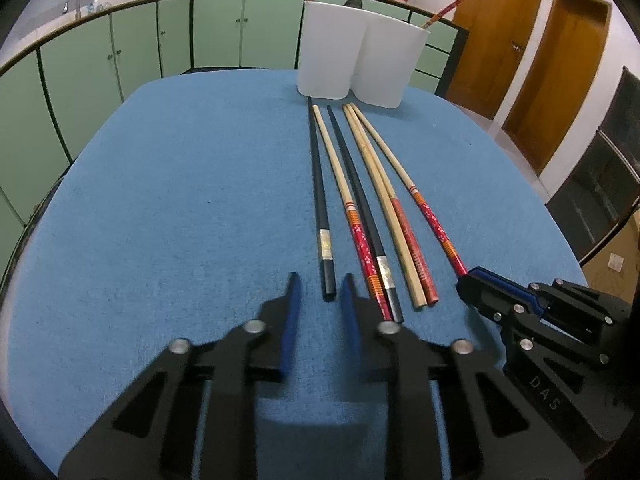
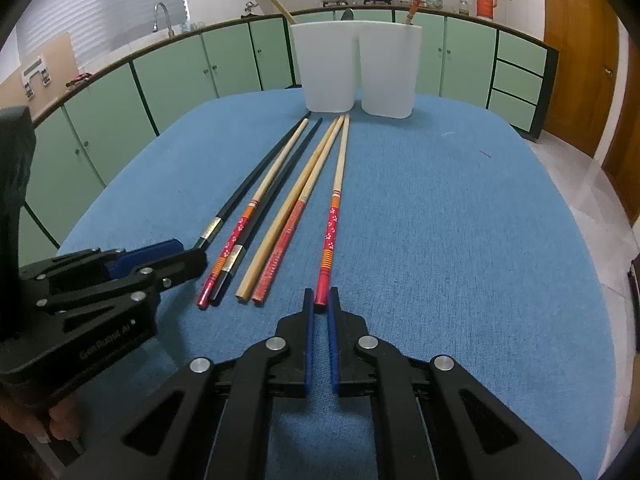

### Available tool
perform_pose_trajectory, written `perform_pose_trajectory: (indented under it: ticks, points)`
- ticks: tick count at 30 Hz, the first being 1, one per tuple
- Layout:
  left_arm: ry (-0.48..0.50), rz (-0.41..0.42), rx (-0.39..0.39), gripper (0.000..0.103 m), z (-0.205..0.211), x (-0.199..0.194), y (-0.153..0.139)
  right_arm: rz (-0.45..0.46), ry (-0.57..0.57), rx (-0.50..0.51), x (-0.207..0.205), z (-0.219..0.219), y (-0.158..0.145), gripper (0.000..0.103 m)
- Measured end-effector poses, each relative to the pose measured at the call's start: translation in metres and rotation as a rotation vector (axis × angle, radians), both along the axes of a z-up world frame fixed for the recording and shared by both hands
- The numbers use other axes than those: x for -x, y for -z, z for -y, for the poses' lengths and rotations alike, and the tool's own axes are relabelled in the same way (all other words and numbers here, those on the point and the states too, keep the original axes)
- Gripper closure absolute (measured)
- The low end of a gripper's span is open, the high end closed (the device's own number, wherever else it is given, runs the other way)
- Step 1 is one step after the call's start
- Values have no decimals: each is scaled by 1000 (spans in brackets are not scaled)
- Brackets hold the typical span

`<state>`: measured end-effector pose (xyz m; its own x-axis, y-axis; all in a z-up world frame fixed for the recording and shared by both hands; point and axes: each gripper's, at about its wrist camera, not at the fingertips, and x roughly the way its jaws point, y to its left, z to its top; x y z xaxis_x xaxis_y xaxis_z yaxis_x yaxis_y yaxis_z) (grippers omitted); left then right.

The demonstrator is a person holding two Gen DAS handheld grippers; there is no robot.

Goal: Organize utensils
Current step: 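Grasp black chopstick with left tool while right tool grasps red-patterned chopstick, then lift both held chopsticks and carry them over the white holder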

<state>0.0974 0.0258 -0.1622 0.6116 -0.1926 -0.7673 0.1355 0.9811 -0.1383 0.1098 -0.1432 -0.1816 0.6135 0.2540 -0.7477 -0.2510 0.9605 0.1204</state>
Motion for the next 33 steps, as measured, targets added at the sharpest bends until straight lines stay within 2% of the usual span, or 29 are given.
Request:
perform_pose_trajectory:
  ticks: [1,10,16,26,33]
  points:
    - [4,-1,6,97,1,0,0,0,1,-4,0,0,0,97]
    - [-10,30,-16,98,1,7,-10,47,35,-35,4,15,-11,97]
    - [-7,122,-34,98,-3,16,-48,129,36,-15,8,23,-33,97]
    - [-15,332,-21,98,-7,19,-128,287,38,-57,5,41,-101,97]
    - [-17,387,9,98,-3,-1,-153,340,51,-123,-12,55,-143,97]
